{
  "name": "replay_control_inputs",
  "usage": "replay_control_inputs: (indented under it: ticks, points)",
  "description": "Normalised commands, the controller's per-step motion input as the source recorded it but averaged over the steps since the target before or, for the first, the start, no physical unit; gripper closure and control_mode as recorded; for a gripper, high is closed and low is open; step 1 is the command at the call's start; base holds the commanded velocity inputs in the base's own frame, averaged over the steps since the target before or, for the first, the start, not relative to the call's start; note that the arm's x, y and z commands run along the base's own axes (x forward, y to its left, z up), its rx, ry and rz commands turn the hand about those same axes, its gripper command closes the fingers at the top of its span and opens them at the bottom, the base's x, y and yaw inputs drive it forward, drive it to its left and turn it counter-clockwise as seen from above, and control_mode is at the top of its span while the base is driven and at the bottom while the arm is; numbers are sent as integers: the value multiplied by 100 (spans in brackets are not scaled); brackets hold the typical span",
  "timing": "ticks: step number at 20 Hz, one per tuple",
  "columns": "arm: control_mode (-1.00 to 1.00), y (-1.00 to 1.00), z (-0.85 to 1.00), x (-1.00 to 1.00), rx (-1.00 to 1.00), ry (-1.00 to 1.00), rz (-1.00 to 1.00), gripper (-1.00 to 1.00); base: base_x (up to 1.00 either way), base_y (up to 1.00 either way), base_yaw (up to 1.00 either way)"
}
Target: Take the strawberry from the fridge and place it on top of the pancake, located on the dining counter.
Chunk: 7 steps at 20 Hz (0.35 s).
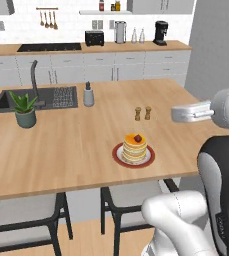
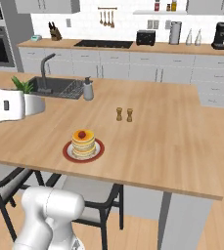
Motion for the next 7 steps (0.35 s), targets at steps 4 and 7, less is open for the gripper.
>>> replay_control_inputs:
  ticks: [4, 7]
  points:
    - [-100, 0, -100, -1, 20, 16, 0, -100, 0, 0, 0]
    - [-100, 0, -100, 23, 21, 7, 1, -100, 0, 0, 0]
